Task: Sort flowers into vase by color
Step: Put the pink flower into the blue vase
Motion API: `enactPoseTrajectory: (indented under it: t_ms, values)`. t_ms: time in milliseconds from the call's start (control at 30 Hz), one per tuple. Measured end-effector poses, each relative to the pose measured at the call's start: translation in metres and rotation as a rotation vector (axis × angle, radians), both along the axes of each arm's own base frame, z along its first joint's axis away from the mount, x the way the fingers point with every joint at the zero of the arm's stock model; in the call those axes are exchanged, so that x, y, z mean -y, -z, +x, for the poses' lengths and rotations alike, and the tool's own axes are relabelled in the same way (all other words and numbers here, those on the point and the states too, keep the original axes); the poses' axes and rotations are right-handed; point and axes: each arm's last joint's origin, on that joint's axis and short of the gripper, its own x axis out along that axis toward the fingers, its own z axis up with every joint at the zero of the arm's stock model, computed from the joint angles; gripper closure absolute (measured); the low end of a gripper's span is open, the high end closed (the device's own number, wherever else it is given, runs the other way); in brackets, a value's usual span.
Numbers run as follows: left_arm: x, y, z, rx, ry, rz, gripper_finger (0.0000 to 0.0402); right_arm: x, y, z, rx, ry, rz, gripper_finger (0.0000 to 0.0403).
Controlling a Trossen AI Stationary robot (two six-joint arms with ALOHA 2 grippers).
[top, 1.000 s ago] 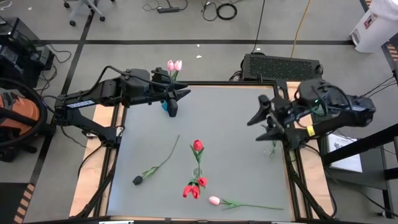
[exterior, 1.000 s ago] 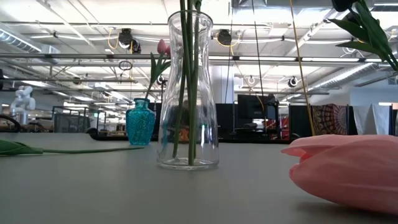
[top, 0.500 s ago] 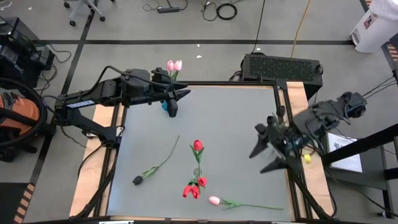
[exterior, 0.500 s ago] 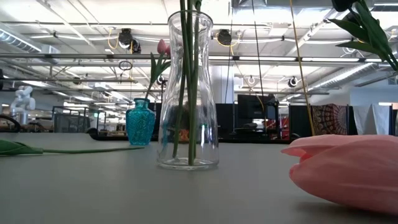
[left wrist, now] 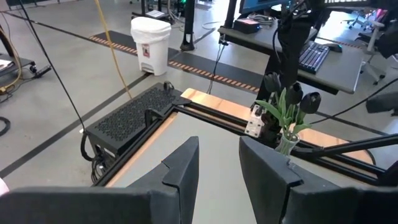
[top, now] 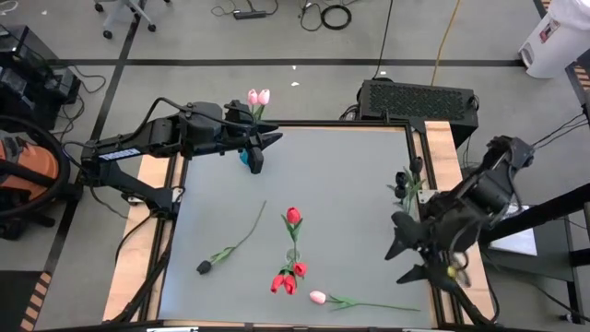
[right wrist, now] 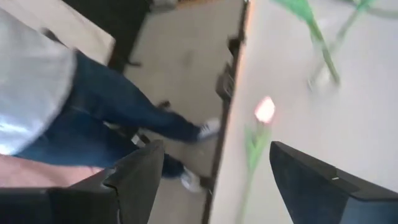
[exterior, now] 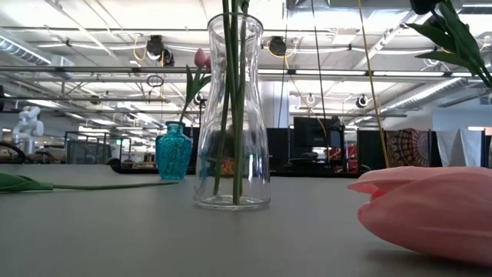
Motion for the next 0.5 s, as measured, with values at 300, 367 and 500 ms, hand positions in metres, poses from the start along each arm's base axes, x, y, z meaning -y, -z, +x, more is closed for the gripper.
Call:
enactPoseTrajectory:
  t_ms: [300,367,500]
  values:
    - [0.0,0.0,0.0,0.0,0.002,-0.001,0.0278,-0.02,0.037,0.018,-0.197,0.008,-0.188,0.0118]
    - [0.0,0.0,0.0,0.0,0.002,-0.001,0.0278,-0.023,0.045,0.022,-0.233,0.002,-0.236,0.0118]
    - [0.0,0.0,0.0,-0.002,0.004,0.005,0.0278,-0.031,0.06,0.03,-0.292,-0.009,-0.305,0.0118]
